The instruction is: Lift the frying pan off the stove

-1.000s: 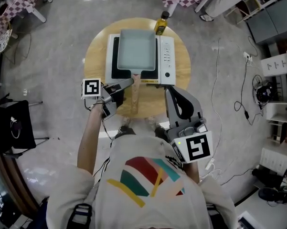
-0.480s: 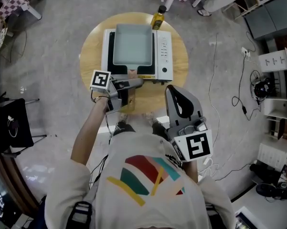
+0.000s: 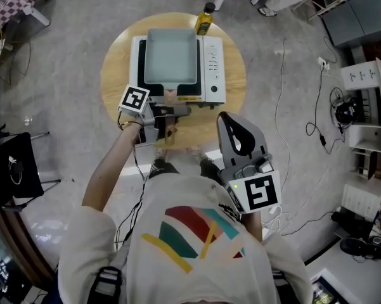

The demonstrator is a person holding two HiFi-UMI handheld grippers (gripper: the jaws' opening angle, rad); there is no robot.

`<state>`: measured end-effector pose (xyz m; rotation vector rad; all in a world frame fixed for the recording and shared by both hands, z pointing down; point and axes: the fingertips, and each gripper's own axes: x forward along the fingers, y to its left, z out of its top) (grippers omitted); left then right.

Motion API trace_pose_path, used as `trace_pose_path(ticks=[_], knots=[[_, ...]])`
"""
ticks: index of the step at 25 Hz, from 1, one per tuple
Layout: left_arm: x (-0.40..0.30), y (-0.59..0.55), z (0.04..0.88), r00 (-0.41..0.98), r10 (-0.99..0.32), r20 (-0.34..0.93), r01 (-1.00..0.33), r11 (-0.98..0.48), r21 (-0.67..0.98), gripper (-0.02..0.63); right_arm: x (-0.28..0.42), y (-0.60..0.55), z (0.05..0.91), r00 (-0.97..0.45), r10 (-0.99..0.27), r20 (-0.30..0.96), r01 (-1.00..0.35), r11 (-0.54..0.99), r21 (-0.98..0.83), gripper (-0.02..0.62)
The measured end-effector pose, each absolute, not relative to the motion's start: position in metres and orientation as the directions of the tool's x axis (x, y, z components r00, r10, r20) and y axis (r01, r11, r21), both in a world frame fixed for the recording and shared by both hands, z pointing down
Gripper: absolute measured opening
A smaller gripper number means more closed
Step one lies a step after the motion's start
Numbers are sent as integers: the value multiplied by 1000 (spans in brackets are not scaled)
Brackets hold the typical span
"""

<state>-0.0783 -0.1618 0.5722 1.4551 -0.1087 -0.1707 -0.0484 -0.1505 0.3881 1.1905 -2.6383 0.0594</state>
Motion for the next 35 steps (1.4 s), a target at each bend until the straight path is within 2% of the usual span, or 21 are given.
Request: trace_pose_path(ticks=[12, 19, 25, 31, 35], knots=[[-83, -168, 571, 962, -239, -135, 174, 153, 973, 6, -48, -151, 395, -625, -734, 268, -747, 662, 71, -6], [-83, -168, 568, 962, -216, -168, 208, 175, 962, 6, -48, -151, 398, -624, -728, 286, -741, 667, 82, -6], [-81, -168, 570, 974, -176, -142, 170, 158, 973, 5, -49, -153, 403, -617, -726, 302, -738, 667, 96, -6], [-74, -156, 574, 998, -62, 6, -5, 4, 1000, 5, -55, -149, 406, -626, -713, 316, -732, 677, 76, -6], [-75, -158, 568, 996, -81, -46, 47, 13, 999, 5, -57, -148, 406, -631, -709, 316, -731, 680, 64, -6]])
